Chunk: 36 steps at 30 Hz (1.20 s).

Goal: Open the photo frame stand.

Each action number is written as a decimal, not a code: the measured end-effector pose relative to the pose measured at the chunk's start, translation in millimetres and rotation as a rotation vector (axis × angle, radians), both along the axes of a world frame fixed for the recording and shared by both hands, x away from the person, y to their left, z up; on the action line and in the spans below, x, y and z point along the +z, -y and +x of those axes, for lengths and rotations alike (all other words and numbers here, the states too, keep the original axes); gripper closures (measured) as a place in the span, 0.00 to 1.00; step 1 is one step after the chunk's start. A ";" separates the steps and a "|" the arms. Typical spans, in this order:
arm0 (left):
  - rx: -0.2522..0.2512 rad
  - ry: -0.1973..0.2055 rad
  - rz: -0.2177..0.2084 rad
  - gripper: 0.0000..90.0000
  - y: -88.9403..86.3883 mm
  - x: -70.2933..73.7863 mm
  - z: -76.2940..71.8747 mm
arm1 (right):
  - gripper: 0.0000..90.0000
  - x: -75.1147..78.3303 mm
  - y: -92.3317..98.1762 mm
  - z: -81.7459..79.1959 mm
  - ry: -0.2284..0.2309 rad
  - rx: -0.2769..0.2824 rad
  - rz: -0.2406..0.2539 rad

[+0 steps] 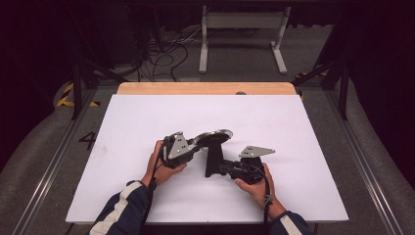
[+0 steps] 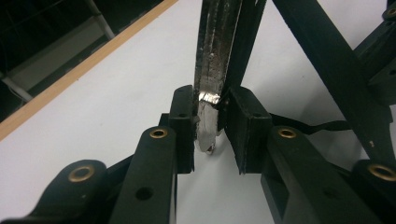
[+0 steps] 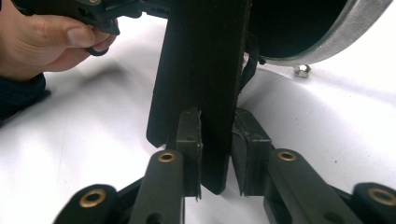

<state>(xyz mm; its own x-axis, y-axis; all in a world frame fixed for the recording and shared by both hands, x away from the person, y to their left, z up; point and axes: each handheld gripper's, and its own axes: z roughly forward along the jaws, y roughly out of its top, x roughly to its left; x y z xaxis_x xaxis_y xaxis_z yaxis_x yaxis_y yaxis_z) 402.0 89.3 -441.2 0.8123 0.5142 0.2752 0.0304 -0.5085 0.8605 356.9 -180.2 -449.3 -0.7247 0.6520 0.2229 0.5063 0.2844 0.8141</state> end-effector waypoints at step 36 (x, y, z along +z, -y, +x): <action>-0.027 -0.096 -0.004 0.71 -11.2 -7.7 8.4 | 1.00 24.3 -22.9 -25.3 0.205 0.013 -0.091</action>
